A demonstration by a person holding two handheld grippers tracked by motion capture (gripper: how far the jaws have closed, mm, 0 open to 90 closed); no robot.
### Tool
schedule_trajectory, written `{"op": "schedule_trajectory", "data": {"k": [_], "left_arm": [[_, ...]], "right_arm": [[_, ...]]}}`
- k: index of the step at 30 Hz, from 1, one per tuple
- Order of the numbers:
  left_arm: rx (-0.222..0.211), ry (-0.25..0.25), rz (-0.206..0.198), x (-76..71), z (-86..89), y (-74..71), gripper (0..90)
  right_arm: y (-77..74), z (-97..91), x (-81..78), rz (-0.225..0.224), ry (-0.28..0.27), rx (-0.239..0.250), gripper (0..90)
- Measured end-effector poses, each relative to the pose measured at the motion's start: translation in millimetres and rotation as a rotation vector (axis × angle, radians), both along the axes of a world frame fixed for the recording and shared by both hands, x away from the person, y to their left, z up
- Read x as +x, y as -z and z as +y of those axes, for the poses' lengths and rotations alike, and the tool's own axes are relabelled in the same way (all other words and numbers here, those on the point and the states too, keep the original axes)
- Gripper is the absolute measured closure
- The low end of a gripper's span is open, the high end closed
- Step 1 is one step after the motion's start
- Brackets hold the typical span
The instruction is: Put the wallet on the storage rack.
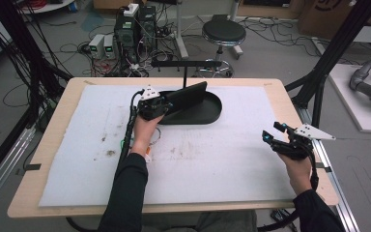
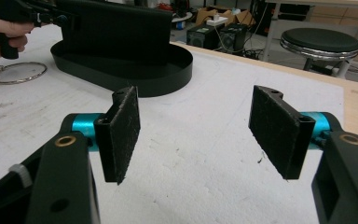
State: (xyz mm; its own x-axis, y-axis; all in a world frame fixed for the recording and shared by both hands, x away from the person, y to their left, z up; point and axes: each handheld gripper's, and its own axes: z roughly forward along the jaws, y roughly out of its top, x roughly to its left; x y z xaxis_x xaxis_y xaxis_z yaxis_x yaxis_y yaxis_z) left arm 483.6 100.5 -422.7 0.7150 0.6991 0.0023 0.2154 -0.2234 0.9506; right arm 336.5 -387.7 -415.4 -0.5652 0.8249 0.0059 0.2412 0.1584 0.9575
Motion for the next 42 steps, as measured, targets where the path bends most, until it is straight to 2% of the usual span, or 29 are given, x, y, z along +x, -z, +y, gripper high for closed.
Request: {"op": "schedule_trajectory", "data": {"k": [3,6,7,16,20,23,25,26,27,28,29,31,33,35,37,42], "left_arm": [[-0.006,-0.003,0.01,1.1,1.9,1.6,74.2],[0.013,-0.007,0.018,1.3,3.3,2.1,73.9],[0.036,-0.022,0.022,1.4,3.7,2.1,73.8],[0.075,-0.045,0.042,1.7,4.8,3.4,71.6],[0.1,-0.063,0.077,2.8,7.8,5.7,69.6],[0.104,-0.077,0.076,2.3,7.0,5.2,68.8],[0.119,-0.102,0.075,1.9,6.5,3.9,62.0],[0.121,-0.117,0.075,1.6,6.6,3.3,62.0],[0.119,-0.127,0.077,1.5,7.6,2.6,57.7],[0.114,-0.14,0.081,1.3,8.3,2.1,48.7],[0.123,-0.156,0.084,1.0,9.1,1.3,48.7],[0.142,-0.177,0.09,-0.4,11.2,-1.1,36.3],[0.149,-0.195,0.1,-2.3,13.4,-4.3,33.4],[0.141,-0.191,0.11,-4.8,15.0,-8.4,31.5],[0.15,-0.184,0.105,-8.6,15.4,-13.7,31.2],[0.142,-0.168,0.092,-21.0,16.8,-25.4,30.4]], "right_arm": [[0.1,0.3,0.0,0.001,0.0,-0.001,34.5],[0.2,0.5,0.0,0.001,0.0,-0.004,34.5],[0.1,0.7,0.0,-0.001,-0.001,-0.003,34.4],[0.6,1.4,0.7,-0.001,-0.007,-0.012,34.4],[0.6,1.6,0.5,0.001,-0.005,-0.013,34.4],[0.7,1.9,0.4,0.006,-0.006,-0.01,34.4],[0.6,2.1,0.4,0.004,-0.006,-0.013,34.4],[0.6,2.1,0.4,0.004,-0.006,-0.013,34.4],[0.7,2.1,0.5,0.003,-0.007,-0.014,34.4],[0.8,2.4,0.5,0.005,-0.005,-0.012,34.4],[0.8,2.4,0.5,0.005,-0.005,-0.012,34.4],[0.9,2.3,0.9,0.002,-0.007,-0.013,34.4],[0.9,2.4,0.9,0.002,-0.007,-0.014,34.4],[0.9,2.7,1.0,-0.001,-0.007,-0.016,34.4],[0.8,2.8,0.8,-0.001,-0.006,-0.019,34.4],[0.8,2.6,0.7,0.005,0.002,-0.015,34.4]]}}
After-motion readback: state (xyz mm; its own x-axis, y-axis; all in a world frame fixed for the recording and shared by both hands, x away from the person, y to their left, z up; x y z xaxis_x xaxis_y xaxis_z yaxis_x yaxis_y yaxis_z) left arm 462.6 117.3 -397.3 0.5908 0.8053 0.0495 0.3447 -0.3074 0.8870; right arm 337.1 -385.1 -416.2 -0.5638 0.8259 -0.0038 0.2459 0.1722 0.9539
